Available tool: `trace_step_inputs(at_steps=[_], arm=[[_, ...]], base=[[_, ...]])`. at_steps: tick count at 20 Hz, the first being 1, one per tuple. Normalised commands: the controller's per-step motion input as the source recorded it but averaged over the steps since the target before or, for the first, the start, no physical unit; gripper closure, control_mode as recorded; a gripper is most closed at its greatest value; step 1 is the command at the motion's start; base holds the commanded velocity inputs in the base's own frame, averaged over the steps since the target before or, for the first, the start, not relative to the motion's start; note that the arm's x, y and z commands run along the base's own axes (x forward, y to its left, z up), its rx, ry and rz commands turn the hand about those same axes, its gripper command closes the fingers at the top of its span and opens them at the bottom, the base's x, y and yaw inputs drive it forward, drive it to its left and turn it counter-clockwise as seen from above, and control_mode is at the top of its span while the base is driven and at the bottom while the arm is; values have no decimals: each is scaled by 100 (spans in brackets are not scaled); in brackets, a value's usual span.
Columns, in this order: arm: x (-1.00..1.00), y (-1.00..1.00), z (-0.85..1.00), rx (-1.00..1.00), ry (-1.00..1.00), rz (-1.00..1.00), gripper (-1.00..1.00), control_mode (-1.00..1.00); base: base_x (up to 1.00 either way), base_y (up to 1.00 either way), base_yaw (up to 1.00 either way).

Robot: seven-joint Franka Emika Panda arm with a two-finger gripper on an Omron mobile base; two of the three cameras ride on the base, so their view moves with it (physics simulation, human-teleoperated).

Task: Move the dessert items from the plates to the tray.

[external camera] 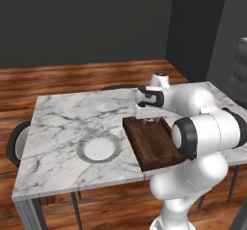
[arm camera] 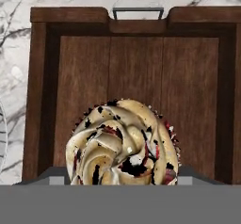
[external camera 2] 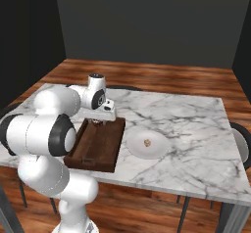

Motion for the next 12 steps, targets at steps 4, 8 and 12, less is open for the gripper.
trace_step_inputs(at_steps=[4, 8, 12], arm=[[26, 0, -29, 0, 7, 0, 100, -100], [15, 0, -29, 0, 5, 0, 100, -100], [6, 0, -31, 0, 6, 0, 100, -100]], base=[[0, 0, 0], [0, 0, 0], [0, 0, 0]])
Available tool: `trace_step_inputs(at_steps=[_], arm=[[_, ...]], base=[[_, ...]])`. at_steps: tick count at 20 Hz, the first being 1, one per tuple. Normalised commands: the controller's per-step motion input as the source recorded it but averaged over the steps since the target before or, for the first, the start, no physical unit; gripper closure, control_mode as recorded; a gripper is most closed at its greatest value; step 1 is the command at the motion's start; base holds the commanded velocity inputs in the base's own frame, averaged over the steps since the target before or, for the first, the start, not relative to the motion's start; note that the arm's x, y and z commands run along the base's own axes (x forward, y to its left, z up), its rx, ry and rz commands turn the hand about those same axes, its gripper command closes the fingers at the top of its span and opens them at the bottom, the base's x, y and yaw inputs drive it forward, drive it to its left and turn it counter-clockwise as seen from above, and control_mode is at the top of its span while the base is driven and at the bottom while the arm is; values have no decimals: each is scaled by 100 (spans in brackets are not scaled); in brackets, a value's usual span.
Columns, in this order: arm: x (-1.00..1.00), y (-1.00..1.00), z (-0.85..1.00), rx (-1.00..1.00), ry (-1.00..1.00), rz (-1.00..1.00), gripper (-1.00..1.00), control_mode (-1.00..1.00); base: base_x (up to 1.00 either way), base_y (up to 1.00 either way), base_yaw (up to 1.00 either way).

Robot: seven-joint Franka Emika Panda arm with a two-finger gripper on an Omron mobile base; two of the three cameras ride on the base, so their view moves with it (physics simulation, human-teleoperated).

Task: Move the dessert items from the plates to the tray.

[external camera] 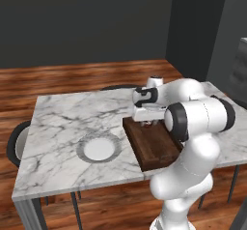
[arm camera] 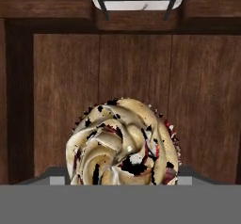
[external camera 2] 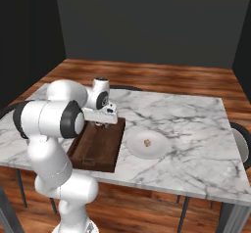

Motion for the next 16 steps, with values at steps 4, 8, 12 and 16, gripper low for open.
trace_step_inputs(at_steps=[4, 8, 12, 16], arm=[[3, 0, -29, 0, 8, 0, 100, -100], [0, 0, -28, 0, 6, 0, 100, -100], [0, 0, -18, 0, 3, 0, 100, -100], [0, 0, 0, 0, 1, 0, -100, -100]], base=[[0, 0, 0], [0, 0, 0], [0, 0, 0], [0, 0, 0]])
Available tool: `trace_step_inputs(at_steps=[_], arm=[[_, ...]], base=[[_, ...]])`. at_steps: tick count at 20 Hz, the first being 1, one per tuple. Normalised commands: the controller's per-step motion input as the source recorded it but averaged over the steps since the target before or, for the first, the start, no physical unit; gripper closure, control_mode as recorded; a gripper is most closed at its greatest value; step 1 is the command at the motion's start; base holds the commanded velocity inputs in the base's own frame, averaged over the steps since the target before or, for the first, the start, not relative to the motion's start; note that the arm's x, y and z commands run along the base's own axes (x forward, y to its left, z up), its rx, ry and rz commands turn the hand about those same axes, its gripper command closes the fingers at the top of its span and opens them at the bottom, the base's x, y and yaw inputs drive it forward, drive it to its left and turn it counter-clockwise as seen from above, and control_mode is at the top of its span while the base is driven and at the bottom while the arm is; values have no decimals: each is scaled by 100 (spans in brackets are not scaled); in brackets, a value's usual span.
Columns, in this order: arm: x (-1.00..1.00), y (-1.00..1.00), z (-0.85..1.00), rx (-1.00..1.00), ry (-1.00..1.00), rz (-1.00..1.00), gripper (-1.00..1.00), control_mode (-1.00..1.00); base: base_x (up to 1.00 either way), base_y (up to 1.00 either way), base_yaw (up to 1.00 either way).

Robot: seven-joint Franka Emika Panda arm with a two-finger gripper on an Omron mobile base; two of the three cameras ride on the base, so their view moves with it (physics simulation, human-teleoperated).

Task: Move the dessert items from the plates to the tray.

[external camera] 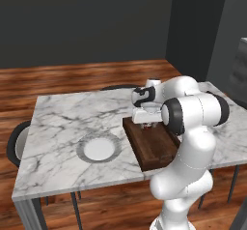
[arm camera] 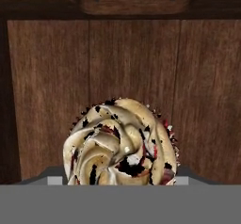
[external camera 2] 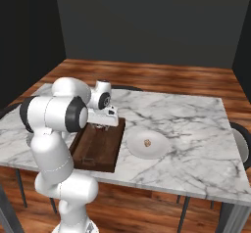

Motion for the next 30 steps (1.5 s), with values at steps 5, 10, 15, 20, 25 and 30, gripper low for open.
trace_step_inputs(at_steps=[5, 10, 15, 20, 25, 30], arm=[[0, 0, 0, 0, 0, 0, -100, -100], [-1, 0, 0, 0, 0, 0, -100, -100], [-6, 0, 17, 0, -5, 0, -100, -100], [-10, -12, 31, 0, -7, 0, -100, -100], [-3, -41, 27, 0, -5, -3, -100, -100], [0, -59, 8, 0, -1, -5, -100, -100]], base=[[0, 0, 0], [0, 0, 0], [0, 0, 0], [0, 0, 0], [0, 0, 0], [0, 0, 0]])
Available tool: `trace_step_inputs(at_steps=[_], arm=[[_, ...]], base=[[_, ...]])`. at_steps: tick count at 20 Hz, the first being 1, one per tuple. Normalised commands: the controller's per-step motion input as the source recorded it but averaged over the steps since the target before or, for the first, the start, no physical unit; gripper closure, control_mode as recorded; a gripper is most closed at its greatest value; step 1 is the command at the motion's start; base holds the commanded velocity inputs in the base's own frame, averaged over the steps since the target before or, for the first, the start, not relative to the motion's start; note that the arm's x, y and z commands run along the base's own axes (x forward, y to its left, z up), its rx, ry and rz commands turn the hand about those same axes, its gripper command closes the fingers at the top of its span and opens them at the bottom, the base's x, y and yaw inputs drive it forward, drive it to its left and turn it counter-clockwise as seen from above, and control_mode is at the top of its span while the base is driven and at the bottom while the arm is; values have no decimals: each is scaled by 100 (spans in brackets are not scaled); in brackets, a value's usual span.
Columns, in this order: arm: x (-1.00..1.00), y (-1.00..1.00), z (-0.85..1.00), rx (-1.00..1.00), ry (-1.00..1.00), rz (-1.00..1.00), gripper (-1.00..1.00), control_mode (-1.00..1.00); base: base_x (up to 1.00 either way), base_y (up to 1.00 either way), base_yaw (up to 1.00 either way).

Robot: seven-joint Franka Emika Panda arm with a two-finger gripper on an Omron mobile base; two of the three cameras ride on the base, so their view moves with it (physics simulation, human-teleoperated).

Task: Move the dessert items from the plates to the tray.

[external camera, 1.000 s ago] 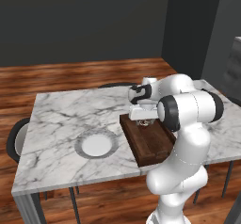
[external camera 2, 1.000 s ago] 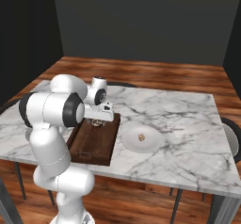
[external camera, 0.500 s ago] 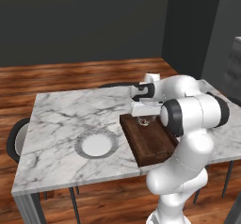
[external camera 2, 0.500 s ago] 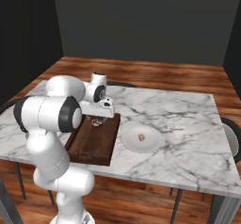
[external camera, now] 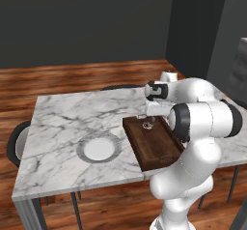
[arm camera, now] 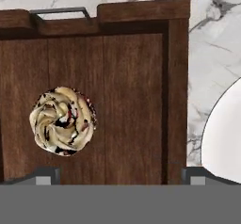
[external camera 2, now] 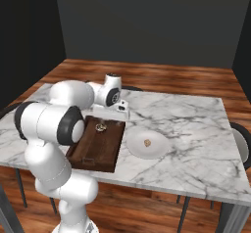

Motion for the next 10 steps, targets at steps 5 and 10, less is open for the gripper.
trace_step_inputs(at_steps=[5, 10], arm=[[0, -82, 0, 0, 0, -7, -100, -100], [-4, -91, 0, 2, 0, -9, -100, -100]], base=[[0, 0, 0], [0, 0, 0]])
